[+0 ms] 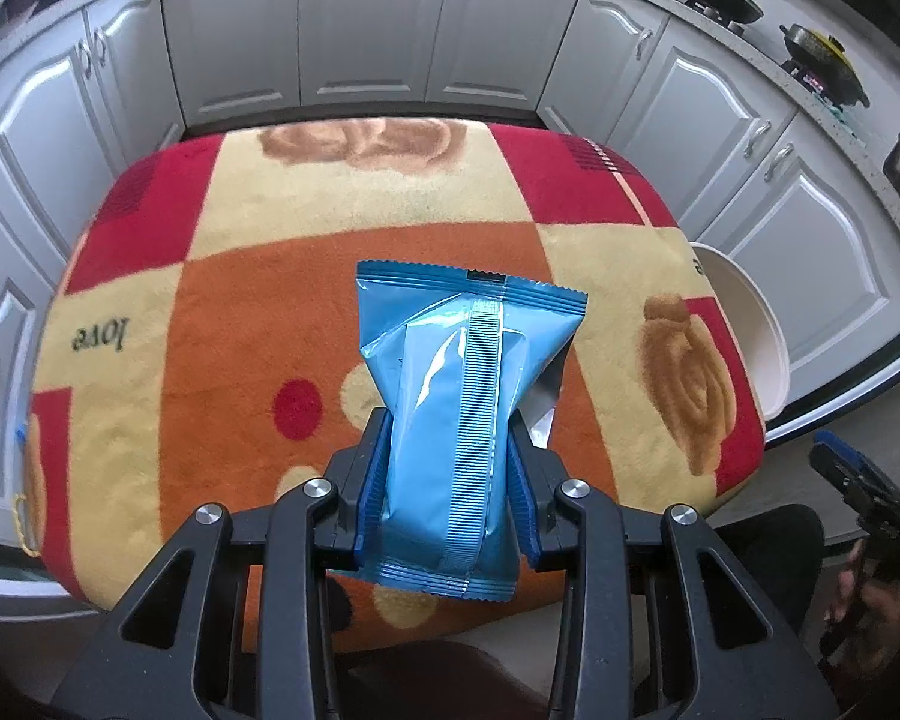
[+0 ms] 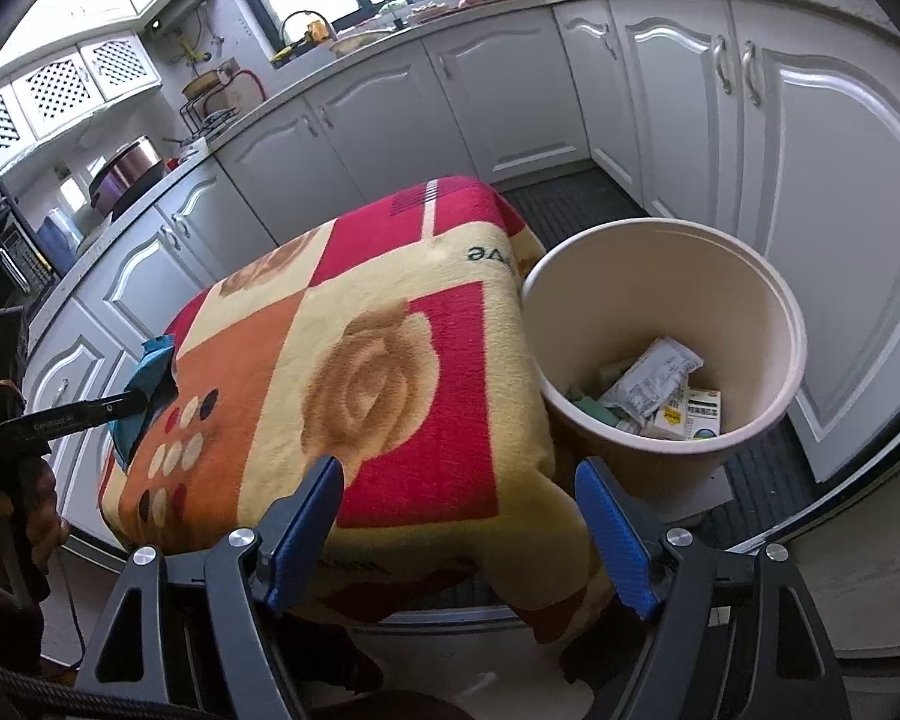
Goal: Collect trash
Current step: 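Hold the blue packet above the blanket with the left tool, then lower the blue packet onto the blanket and open the left tool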
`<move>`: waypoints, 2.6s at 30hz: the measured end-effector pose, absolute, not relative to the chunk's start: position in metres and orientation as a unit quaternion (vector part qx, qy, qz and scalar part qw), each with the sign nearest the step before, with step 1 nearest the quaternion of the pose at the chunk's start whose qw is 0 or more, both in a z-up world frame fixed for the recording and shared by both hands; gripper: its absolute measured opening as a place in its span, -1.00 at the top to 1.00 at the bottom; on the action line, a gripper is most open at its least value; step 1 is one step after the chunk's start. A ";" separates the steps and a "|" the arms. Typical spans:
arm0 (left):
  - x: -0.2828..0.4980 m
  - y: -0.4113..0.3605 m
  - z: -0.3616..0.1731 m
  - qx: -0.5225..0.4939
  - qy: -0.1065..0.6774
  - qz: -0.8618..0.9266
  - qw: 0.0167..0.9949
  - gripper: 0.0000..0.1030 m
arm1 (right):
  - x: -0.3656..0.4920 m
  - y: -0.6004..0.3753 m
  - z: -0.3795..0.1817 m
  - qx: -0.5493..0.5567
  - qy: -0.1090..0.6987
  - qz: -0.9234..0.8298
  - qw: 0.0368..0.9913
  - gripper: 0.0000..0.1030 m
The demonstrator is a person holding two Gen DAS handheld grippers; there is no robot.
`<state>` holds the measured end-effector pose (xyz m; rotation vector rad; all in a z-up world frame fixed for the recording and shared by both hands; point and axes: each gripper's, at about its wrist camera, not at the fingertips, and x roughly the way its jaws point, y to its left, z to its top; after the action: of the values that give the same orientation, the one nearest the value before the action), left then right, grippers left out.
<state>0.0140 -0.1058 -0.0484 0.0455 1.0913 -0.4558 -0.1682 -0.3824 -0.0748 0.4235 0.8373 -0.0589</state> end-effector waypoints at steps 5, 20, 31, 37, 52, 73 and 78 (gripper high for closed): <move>0.021 -0.097 -0.056 0.014 0.520 -0.212 0.827 0.35 | -0.151 -0.370 -0.075 0.192 0.411 -0.016 0.891 -0.50; 0.035 -0.058 -0.065 -0.013 0.533 -0.195 0.823 0.35 | -0.100 -0.336 -0.080 0.168 0.431 0.023 0.886 -0.50; 0.025 -0.096 -0.069 0.036 0.518 -0.214 0.827 0.35 | -0.088 -0.332 -0.083 0.159 0.441 0.022 0.883 -0.50; 0.022 -0.116 -0.070 0.054 0.511 -0.223 0.828 0.35 | -0.088 -0.340 -0.084 0.167 0.442 0.014 0.881 -0.50; 0.027 -0.103 -0.074 0.039 0.520 -0.211 0.826 0.35 | -0.092 -0.359 -0.092 0.180 0.441 -0.015 0.879 -0.50; 0.034 -0.108 -0.086 0.020 0.537 -0.177 0.825 -0.09 | -0.080 -0.345 -0.092 0.189 0.423 0.012 0.886 -0.50; 0.037 -0.103 -0.081 0.006 0.531 -0.173 0.830 -0.17 | -0.084 -0.359 -0.090 0.201 0.418 -0.001 0.886 -0.50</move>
<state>0.0369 -0.1033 -0.0809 0.0121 1.1266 -0.3678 -0.0842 -0.3592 -0.0904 0.4186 0.8704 -0.0013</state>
